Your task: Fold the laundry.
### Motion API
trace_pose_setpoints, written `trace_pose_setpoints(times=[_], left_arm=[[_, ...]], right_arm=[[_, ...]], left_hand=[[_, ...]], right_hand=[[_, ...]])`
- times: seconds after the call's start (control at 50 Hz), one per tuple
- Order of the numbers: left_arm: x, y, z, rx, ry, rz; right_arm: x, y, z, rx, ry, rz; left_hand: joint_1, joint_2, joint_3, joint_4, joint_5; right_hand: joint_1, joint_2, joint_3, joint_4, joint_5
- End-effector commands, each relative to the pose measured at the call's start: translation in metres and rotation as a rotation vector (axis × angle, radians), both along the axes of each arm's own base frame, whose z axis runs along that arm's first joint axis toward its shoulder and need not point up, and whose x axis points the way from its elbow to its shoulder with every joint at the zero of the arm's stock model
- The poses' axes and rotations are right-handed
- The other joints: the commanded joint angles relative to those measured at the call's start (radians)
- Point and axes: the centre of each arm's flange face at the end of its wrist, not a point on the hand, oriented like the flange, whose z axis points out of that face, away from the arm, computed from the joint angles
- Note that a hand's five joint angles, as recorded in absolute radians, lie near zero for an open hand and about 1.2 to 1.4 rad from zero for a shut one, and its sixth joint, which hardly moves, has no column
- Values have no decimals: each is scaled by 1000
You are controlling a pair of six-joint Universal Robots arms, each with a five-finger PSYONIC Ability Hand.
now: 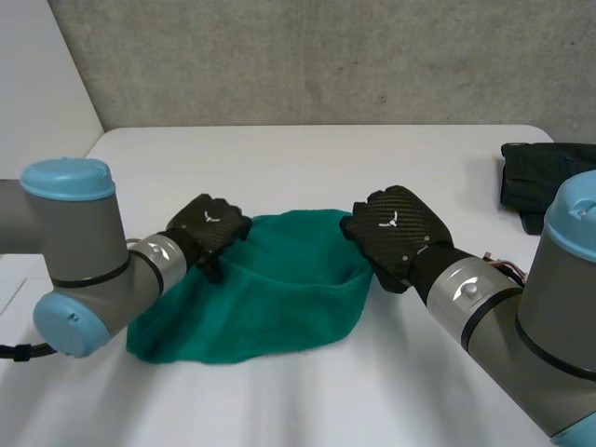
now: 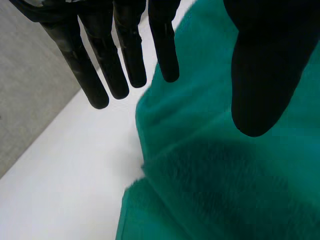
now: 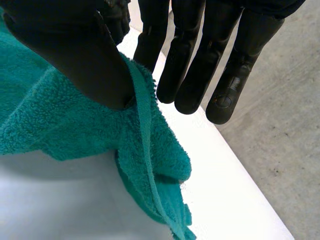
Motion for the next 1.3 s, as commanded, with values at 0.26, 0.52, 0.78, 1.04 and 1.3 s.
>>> trace_pose_setpoints(times=[0.26,0.52,0.78,1.04,1.3], left_arm=[[11,-18,-38,-5,-171,125],[-2,1,-13,-43,-127,97],[-3,20,7,-53,-95,85],[-4,12,-16,-12,-121,89],[-1,9,-19,-23,-147,141]], right_arm=[[-3,5,-14,27,15,0],[-3,4,-15,24,11,-4],[-2,4,-17,37,7,0],[-3,5,-22,53,17,-2],[-3,4,-21,54,16,-9]], left_hand=[[78,81,81,75,79],[824,826,827,821,825],[328,331,331,325,329],[284,287,287,281,285],[824,826,827,821,825]], right_hand=[[411,222,216,206,227],[411,222,216,206,227],[411,222,216,206,227],[411,222,216,206,227],[411,222,216,206,227]])
